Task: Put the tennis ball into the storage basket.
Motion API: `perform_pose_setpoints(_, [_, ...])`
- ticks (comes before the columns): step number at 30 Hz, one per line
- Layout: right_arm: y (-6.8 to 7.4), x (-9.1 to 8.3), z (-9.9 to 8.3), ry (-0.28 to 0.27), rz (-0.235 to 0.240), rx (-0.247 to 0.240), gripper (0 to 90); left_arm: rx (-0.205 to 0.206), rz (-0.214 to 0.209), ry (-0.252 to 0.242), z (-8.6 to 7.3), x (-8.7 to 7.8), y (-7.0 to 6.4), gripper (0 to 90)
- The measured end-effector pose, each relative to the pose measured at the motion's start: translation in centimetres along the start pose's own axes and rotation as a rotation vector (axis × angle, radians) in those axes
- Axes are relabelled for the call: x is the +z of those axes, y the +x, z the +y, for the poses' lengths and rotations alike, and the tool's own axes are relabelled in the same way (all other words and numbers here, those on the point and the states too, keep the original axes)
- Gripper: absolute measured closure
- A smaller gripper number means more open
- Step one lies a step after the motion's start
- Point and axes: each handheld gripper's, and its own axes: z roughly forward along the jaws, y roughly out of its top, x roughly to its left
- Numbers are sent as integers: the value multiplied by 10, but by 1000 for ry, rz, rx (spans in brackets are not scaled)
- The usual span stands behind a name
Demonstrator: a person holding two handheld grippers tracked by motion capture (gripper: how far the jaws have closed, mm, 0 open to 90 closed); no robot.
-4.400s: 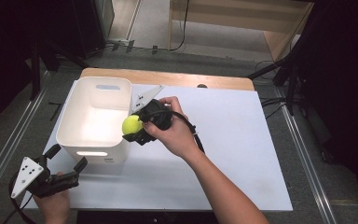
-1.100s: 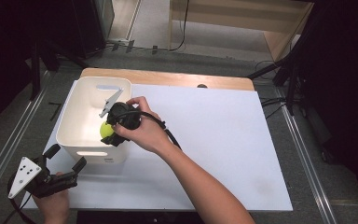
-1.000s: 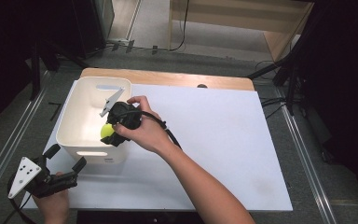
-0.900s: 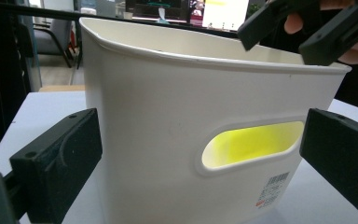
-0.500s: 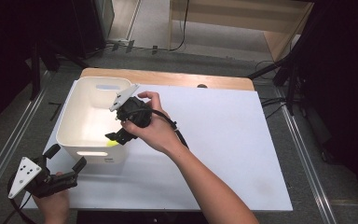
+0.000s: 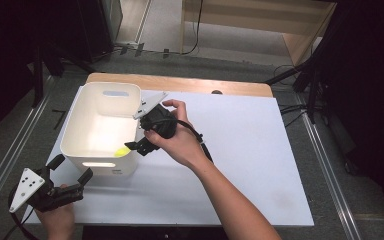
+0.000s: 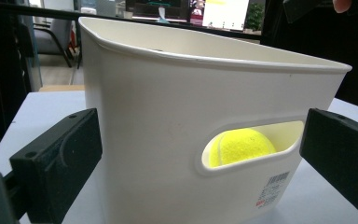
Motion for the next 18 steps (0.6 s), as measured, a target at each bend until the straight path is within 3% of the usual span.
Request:
perform_pose_setpoints(4, [-2, -3, -7, -6, -11, 17, 83, 1, 0, 1, 0, 0, 0, 0])
perform_pose_setpoints(7, [-3, -3, -13, -9, -7, 27, 26, 1, 0, 1, 0, 0, 0, 0])
perform_pose_setpoints(18, [-5, -10, -34, -23, -25, 72, 13, 1, 1, 3, 0, 0, 0, 0])
